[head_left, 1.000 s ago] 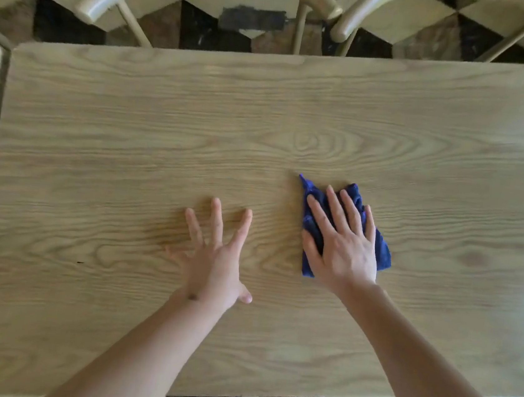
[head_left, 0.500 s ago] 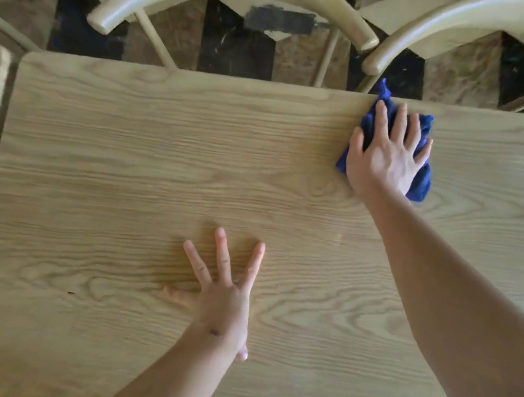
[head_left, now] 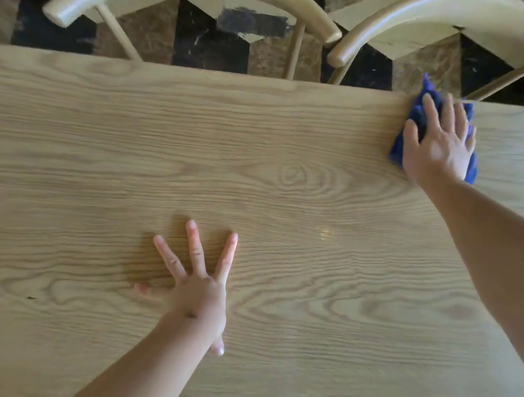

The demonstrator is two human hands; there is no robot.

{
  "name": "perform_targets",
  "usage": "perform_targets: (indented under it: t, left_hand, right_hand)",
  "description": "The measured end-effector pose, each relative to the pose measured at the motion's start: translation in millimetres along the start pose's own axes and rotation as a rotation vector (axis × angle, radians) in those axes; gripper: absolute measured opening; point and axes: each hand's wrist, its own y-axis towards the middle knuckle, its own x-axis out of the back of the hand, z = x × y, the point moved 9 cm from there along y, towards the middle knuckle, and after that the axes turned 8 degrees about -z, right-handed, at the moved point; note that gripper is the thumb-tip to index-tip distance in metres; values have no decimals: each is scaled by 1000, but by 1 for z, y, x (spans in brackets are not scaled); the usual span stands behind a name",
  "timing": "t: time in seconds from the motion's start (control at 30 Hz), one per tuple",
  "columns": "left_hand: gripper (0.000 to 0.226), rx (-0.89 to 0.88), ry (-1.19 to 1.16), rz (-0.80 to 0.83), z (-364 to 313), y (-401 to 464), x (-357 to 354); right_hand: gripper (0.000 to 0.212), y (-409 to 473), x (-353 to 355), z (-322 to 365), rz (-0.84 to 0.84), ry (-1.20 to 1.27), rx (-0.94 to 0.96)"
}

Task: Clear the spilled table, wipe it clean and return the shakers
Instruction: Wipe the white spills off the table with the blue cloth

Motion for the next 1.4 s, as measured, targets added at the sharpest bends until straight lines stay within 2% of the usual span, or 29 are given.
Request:
perform_targets:
  t: [0.17, 0.37, 0.5, 0.6, 0.77, 0.87, 0.97, 1.07, 1.27, 1.4]
  left_hand:
    - [176, -8, -44, -34, 0, 1, -1]
    - [174, -112, -136, -153, -1, -1, 5]
    - [154, -259, -153, -300, 15, -13, -9]
    - [138, -306, -154, -409, 41, -28, -33]
    - [129, -166, -188, -429, 105, -55, -88]
    - [127, -82, -284, -468, 145, -72, -120]
    - [125, -40, -328, -494, 159, -88, -139]
    - [123, -17, -296, -470, 154, -96, -149]
    - [120, -221, -64, -510, 94, -111, -145]
    - [118, -199, -96, -467, 48, -119, -147]
  right_hand:
    - [68, -20, -4, -6, -5, 30, -233]
    - [70, -88, -18, 34, 63, 11, -217]
    - [70, -164, -29, 104, 51, 27, -101]
    - [70, -226, -35, 164, 43, 32, 51]
    - [69, -340, -46, 251, 116, 83, 323]
    - [66, -411, -47, 279, 157, 96, 539]
    - [64, -466, -47, 271, 204, 100, 715]
    - [66, -493, -43, 239, 230, 78, 785]
    - [65, -512, -32, 164, 294, 62, 648]
    - [64, -508, -21, 110, 275, 57, 529]
